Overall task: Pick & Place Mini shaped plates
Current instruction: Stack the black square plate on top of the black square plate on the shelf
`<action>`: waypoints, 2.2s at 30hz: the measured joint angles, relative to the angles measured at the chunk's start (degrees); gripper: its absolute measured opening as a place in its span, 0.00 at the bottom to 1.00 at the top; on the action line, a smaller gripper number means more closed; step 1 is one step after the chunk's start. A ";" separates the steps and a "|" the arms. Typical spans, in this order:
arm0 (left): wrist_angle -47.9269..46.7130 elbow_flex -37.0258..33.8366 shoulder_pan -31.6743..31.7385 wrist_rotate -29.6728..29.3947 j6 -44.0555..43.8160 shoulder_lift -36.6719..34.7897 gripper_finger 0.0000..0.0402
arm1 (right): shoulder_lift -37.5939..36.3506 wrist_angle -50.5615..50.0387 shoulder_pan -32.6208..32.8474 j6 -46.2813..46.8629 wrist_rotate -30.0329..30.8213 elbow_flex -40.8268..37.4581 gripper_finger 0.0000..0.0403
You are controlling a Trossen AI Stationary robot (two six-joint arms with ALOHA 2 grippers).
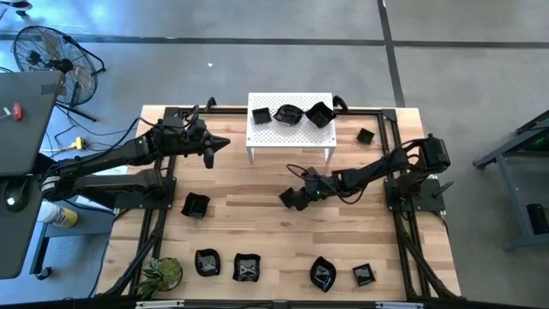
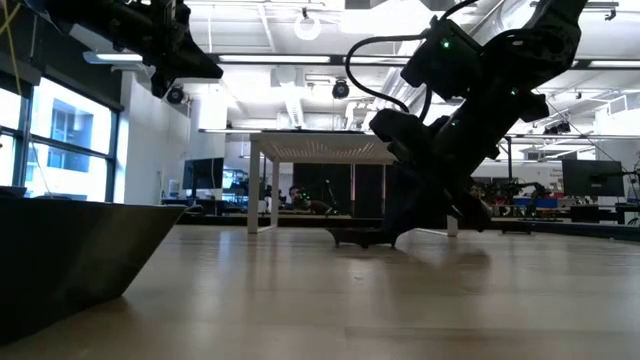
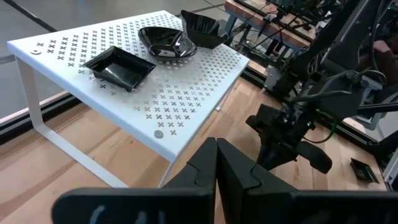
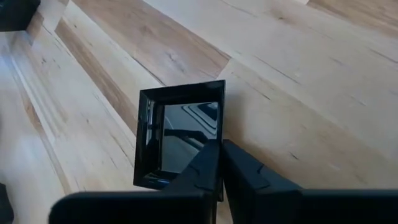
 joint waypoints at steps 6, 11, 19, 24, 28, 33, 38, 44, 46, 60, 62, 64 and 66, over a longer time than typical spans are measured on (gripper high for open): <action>0.00 0.00 0.00 0.03 -0.02 0.00 0.00 | -0.71 1.75 0.00 -0.24 -0.85 0.00 0.01; 0.12 0.00 0.00 -0.02 -0.01 0.00 0.00 | -4.52 1.76 -0.04 -0.22 -0.59 0.82 0.01; 0.17 0.00 0.00 -1.81 -0.02 0.00 0.00 | -12.44 -1.76 -3.10 -2.80 -0.78 8.93 0.00; 0.34 0.00 0.00 -3.08 -0.02 0.00 0.00 | -13.50 -13.52 -8.98 -6.74 -0.85 22.20 0.01; 0.97 0.00 0.00 -4.12 -0.02 0.00 0.00 | -11.30 -20.00 -15.59 -7.79 2.75 32.73 0.00; 1.15 0.00 0.00 -4.93 -0.02 0.00 0.00 | -5.41 -21.49 -22.60 -6.07 2.65 40.75 0.01; 1.14 0.00 0.00 -5.02 -0.42 0.00 0.00 | 0.54 -24.61 -24.54 -5.50 0.25 46.91 0.01; 1.14 0.00 0.00 -5.00 -1.05 0.00 0.00 | 5.15 -28.96 -25.43 -5.49 0.33 51.11 0.01; 1.13 0.00 0.00 -4.99 -1.51 0.00 0.00 | 5.91 -29.21 -25.78 -4.76 0.43 51.36 0.01; 1.11 0.00 0.00 -4.84 -1.55 0.00 0.00 | 8.30 -29.90 -27.47 -3.11 -0.54 51.10 0.01; 1.10 -0.02 0.00 -4.84 -1.57 -0.01 0.00 | 8.34 -29.89 -27.41 -3.09 -0.40 51.08 0.01; 1.09 -0.02 0.00 -4.84 -1.57 0.00 0.00 | 8.32 -29.52 -27.43 -3.95 -0.34 51.08 0.01; 1.09 -0.02 0.00 -4.84 -1.57 0.00 0.00 | 8.32 -29.68 -27.45 -4.26 -0.21 51.08 0.02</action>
